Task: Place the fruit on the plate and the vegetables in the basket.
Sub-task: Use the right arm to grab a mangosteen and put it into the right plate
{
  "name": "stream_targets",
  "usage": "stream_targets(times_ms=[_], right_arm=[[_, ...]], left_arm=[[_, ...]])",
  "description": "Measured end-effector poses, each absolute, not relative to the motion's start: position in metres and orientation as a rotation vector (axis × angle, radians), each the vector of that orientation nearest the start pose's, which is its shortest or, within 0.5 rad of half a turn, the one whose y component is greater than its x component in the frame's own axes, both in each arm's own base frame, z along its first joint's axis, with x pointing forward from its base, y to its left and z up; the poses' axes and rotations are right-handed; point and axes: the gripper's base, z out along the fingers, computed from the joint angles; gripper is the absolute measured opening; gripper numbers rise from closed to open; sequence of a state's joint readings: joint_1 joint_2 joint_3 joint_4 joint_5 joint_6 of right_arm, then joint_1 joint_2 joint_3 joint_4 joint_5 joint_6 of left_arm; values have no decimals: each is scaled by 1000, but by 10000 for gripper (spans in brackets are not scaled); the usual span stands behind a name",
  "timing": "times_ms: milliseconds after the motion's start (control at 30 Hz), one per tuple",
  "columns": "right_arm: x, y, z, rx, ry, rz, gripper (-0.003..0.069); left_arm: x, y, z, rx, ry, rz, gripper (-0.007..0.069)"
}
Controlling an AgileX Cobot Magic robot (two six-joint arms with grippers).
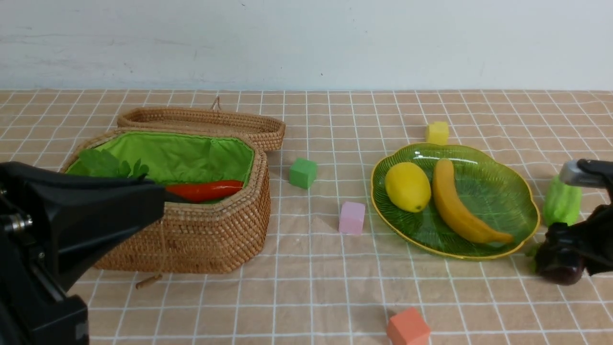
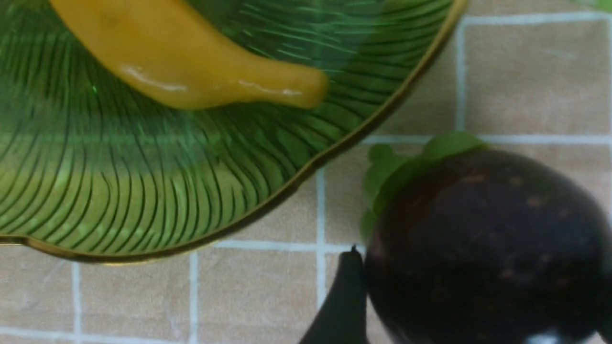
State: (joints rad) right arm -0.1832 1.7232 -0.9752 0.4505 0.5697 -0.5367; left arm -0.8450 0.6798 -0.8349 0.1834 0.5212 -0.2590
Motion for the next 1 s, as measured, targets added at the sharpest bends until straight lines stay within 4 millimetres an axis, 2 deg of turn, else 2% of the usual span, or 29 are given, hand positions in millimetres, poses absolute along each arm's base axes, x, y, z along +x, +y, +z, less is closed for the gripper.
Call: stream_targets(times_ms=[167, 300, 467, 633, 733, 800, 867, 1000], right_arm=[[330, -35, 170, -97, 2681, 278, 594], [329, -32, 172, -116, 2692, 330, 590], [320, -28, 193, -107, 2711, 374, 590], [309, -32, 212, -75, 2741, 283, 590], [307, -28, 223, -49, 2731, 295, 590], [310, -22, 228, -49, 2691, 317, 590], [324, -5, 238, -60, 2554, 348, 590], [354, 12, 231, -40, 2422, 344, 590]], left_arm=[[93, -92, 388, 624, 1774, -573, 26], [93, -92, 388, 624, 1774, -573, 26], [93, -92, 388, 624, 1775, -573, 26], [93, -92, 388, 624, 1775, -573, 26], [93, -92, 388, 624, 1775, -573, 26], [93, -92, 388, 624, 1775, -573, 26], [93, -92, 388, 623, 1771, -575, 26], [93, -93, 391, 616, 1736, -591, 26]])
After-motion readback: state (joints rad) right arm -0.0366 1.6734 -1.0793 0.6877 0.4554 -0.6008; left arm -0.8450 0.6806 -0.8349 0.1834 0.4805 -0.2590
